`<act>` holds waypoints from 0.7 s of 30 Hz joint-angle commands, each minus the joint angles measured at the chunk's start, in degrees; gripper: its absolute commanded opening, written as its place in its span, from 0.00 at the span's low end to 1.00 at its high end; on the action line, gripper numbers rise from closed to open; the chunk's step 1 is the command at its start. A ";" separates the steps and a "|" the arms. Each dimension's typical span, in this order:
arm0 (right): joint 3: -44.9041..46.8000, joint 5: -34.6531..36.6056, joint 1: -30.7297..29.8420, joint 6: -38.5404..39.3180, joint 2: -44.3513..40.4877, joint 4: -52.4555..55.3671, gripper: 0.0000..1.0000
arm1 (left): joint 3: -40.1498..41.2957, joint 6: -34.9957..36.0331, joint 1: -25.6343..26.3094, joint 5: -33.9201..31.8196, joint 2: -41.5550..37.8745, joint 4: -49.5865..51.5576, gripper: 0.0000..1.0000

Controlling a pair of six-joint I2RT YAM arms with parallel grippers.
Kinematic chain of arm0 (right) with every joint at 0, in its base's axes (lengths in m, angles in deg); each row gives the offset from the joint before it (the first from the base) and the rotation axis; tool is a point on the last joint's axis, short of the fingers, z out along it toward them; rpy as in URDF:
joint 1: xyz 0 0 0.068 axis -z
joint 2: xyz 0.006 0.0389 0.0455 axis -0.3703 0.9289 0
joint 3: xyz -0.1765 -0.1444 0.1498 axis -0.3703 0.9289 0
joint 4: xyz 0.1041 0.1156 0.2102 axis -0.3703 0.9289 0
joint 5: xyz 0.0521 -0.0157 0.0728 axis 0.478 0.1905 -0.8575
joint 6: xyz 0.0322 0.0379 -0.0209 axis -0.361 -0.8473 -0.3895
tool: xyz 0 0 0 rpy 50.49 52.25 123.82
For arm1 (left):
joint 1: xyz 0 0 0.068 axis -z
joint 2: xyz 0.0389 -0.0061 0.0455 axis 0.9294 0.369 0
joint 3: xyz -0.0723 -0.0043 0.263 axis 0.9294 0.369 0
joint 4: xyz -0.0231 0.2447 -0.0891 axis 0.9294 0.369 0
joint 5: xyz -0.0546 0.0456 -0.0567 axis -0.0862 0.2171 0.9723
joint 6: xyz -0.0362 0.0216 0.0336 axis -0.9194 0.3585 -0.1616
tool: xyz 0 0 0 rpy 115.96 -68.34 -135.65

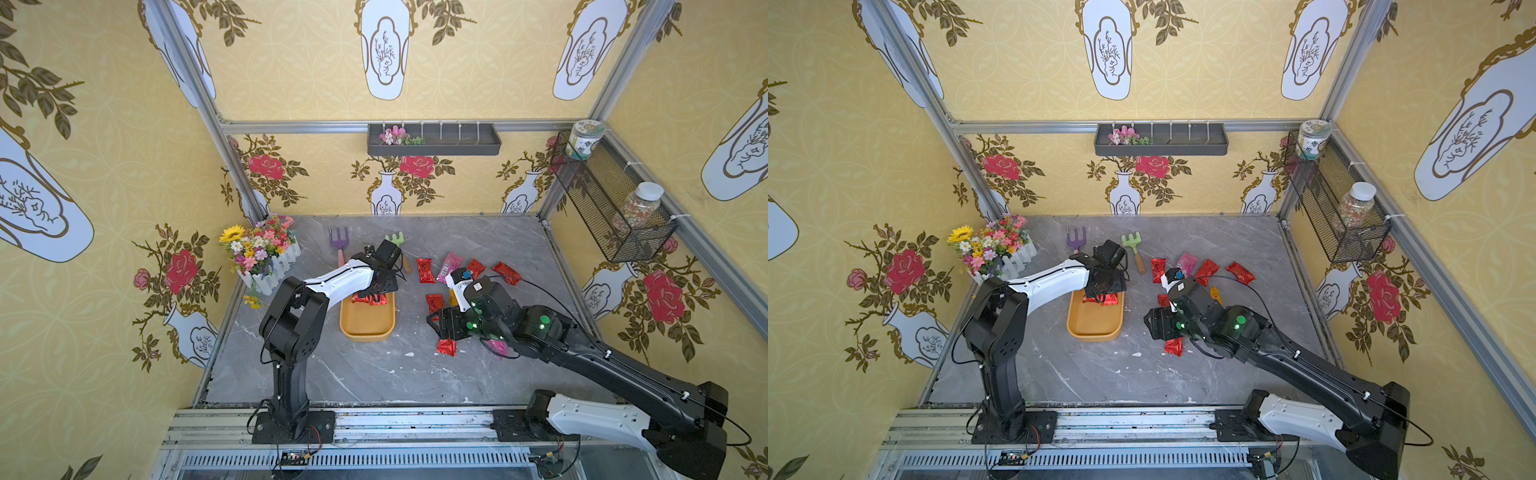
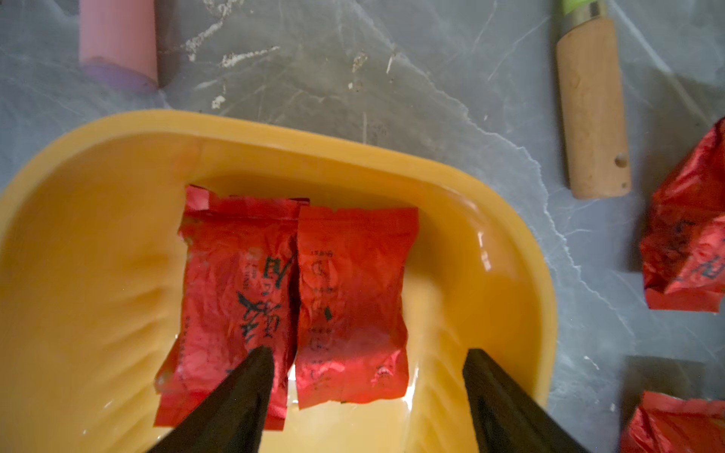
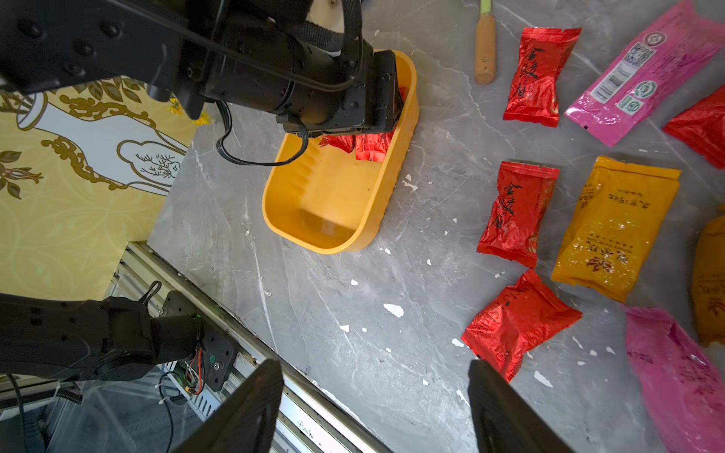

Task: Take the tea bags out of the storage box
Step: Pick up the tea bag from the storage box.

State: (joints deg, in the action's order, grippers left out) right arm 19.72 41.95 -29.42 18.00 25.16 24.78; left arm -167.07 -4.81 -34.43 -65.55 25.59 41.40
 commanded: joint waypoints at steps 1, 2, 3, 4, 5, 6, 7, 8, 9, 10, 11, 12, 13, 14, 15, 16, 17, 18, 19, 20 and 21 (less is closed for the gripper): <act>0.26 0.86 -0.02 -0.41 -0.55 0.70 0.78 | -0.30 0.82 -0.07 -1.05 0.92 0.63 0.78; 0.29 0.82 -0.02 -0.39 -0.57 0.77 0.78 | -0.30 0.82 -0.07 -1.16 1.10 0.61 0.77; 0.26 0.84 -0.03 -0.37 -0.66 0.78 0.78 | -0.30 0.83 -0.06 -1.11 1.28 0.40 0.77; 0.29 0.85 -0.08 -0.39 -0.75 0.78 0.78 | -0.36 0.84 -0.07 -1.04 1.51 0.11 0.76; 0.29 0.83 -0.08 -0.38 -0.75 0.84 0.78 | -0.41 0.82 -0.03 -1.15 1.71 0.09 0.74; 0.27 0.95 -0.07 -0.37 -0.84 0.87 0.78 | -0.64 0.88 -0.07 -1.34 2.03 0.00 0.73; 0.26 0.96 -0.02 -0.37 -0.88 0.95 0.78 | -0.73 0.94 -0.07 -1.51 2.34 -0.15 0.71; 0.17 0.96 -0.07 -0.41 -0.92 1.01 0.78 | -0.81 0.99 -0.16 -1.49 2.59 -0.33 0.70; 0.15 1.01 -0.04 -0.39 -1.02 1.04 0.78 | -0.99 1.07 -0.16 -1.45 2.92 -0.42 0.69; 0.19 0.95 -0.07 -0.40 -1.10 1.23 0.79 | -1.09 1.15 -0.24 -1.69 3.27 -0.44 0.68; 0.11 0.95 -0.08 -0.45 -1.18 1.24 0.78 | -1.18 1.12 -0.34 -1.63 3.47 -0.63 0.66; 0.08 1.00 -0.07 -0.42 -1.23 1.30 0.78 | -1.22 1.08 -0.48 -1.53 3.65 -0.83 0.65; 0.12 1.05 -0.04 -0.44 -1.27 1.39 0.78 | -1.35 1.00 -0.59 -1.55 3.92 -0.88 0.64; 0.17 1.06 0.00 -0.39 -1.28 1.46 0.78 | -1.56 1.09 -0.55 -1.44 4.17 -0.88 0.63; 0.15 1.05 -0.08 -0.42 -1.28 1.48 0.79 | -1.77 1.09 -0.60 -1.51 4.49 -0.80 0.62; 0.18 1.01 -0.08 -0.38 -1.23 1.52 0.78 | -1.95 1.16 -0.60 -1.50 4.72 -0.79 0.62; 0.13 0.96 -0.01 -0.43 -1.19 1.48 0.78 | -2.05 1.18 -0.60 -1.52 4.90 -0.79 0.62; 0.23 1.05 -0.06 -0.51 -1.12 1.45 0.78 | -2.06 1.18 -0.59 -1.49 5.07 -0.87 0.61; 0.23 1.09 -0.05 -0.49 -1.06 1.39 0.78 | -2.19 1.28 -0.61 -1.38 5.21 -0.88 0.60; 0.29 1.05 -0.01 -0.54 -1.01 1.45 0.78 | -2.23 1.17 -0.61 -1.26 5.32 -0.96 0.59; 0.32 0.96 -0.06 -0.53 -0.93 1.40 0.78 | -2.23 1.17 -0.60 -1.10 5.34 -1.05 0.59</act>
State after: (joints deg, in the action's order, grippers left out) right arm 19.96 42.43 -29.42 17.80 24.11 26.27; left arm -169.05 -3.98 -34.98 -67.02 30.31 40.67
